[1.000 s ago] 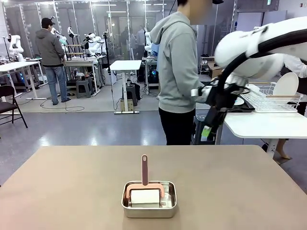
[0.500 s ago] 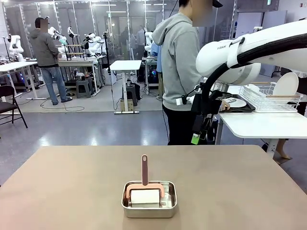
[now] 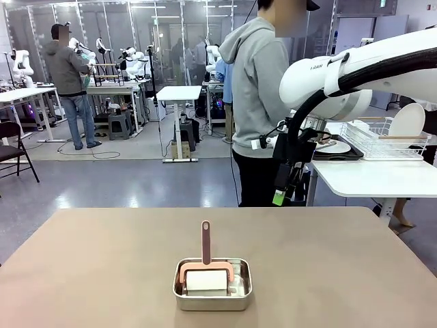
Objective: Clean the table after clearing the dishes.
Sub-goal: When the right (or left) Handle tray is removed, use the right hand (or left hand) to clean the right (or left) side of the table with the Lint Roller.
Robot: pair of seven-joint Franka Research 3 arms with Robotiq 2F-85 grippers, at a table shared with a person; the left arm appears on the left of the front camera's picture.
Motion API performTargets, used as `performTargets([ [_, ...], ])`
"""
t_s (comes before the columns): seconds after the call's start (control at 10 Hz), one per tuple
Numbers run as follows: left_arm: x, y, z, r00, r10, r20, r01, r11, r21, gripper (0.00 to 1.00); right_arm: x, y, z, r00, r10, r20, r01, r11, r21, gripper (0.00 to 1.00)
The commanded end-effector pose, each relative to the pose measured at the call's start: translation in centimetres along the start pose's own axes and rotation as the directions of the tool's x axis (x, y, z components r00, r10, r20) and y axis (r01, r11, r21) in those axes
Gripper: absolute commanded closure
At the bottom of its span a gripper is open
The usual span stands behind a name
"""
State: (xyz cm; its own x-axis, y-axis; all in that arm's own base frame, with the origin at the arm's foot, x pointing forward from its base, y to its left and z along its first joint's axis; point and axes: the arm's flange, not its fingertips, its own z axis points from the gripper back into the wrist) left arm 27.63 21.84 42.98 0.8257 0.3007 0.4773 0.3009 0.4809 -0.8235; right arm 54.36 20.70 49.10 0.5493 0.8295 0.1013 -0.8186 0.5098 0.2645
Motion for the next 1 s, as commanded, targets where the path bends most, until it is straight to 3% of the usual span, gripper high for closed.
performTargets([
  [0.0, -0.2, -0.1, 0.3, 1.0, -0.005, 0.0, 0.005, 1.0, -0.011, 0.0, 2.8, 0.5, -0.7, 0.99, 0.131, -0.045, -0.132, 0.991, -0.023, 0.0],
  [0.2, -0.2, -0.1, 0.3, 1.0, -0.005, 0.0, 0.005, 1.0, -0.011, 0.0, 8.5, 2.6, -2.8, 0.948, 0.277, -0.157, -0.279, 0.96, 0.005, 0.0],
  [0.5, -0.2, -0.1, 0.3, 1.0, -0.005, 0.0, 0.005, 1.0, -0.011, 0.0, 14.2, 4.5, -6.3, 0.885, 0.409, -0.221, -0.402, 0.912, 0.08, 0.0],
  [0.9, -0.2, -0.1, 0.3, 1.0, -0.005, 0.0, 0.005, 1.0, -0.011, 0.0, 17.6, 5.5, -9.7, 0.837, 0.496, -0.232, -0.467, 0.868, 0.17, 0.0],
])
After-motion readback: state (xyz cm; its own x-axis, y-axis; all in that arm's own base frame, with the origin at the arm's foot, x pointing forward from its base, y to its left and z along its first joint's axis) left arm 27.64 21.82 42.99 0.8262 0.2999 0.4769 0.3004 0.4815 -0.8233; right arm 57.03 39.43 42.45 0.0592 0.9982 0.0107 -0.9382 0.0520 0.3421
